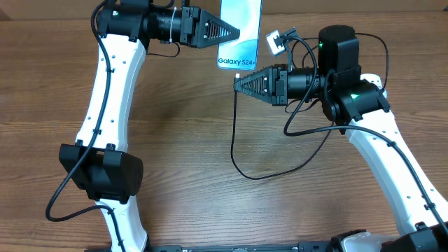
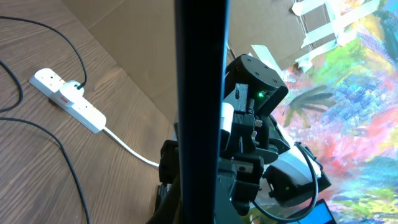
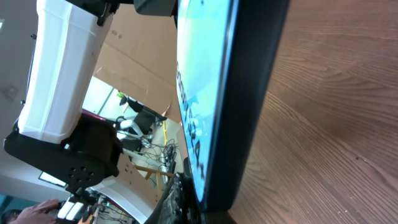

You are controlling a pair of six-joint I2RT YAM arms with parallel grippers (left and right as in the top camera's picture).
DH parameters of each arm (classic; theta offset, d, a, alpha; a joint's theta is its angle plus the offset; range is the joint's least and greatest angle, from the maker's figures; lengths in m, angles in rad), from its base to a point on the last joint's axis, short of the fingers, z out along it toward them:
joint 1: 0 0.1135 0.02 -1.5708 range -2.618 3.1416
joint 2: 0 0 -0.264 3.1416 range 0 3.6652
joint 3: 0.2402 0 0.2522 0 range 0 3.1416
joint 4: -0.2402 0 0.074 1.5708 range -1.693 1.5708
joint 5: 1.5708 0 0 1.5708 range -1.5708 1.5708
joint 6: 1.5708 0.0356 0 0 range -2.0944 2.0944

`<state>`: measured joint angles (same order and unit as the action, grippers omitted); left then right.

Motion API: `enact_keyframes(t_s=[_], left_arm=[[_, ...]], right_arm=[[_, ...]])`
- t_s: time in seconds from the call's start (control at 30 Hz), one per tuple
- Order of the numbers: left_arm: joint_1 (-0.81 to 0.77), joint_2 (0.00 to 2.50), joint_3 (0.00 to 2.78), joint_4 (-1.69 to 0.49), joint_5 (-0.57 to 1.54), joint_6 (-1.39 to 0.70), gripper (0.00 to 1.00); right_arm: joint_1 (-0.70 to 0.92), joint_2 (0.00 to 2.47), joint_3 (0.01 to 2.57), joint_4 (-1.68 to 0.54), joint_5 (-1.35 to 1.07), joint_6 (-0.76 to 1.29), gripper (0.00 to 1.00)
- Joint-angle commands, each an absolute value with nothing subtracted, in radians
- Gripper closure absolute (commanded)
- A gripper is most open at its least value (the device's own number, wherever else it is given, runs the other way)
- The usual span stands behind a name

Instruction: Plug charger to phone and switch on socket

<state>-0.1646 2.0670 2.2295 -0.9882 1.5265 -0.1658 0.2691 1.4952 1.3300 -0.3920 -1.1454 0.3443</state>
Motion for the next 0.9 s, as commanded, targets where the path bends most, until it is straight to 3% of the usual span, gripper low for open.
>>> enact_keyframes(t_s=[0.0,0.87], left_arm=[[-0.178,2.059,2.239,-0.991,1.571,-0.125,0.96],[-0.185,2.059,2.239,-0.998,1.583,-0.126,0.96]], right_arm=[[0.262,1.480,1.344,-0.378,-1.156,0.370,0.97],[0.261,1.482,1.344,-0.370,-1.141,0.393,0.96]])
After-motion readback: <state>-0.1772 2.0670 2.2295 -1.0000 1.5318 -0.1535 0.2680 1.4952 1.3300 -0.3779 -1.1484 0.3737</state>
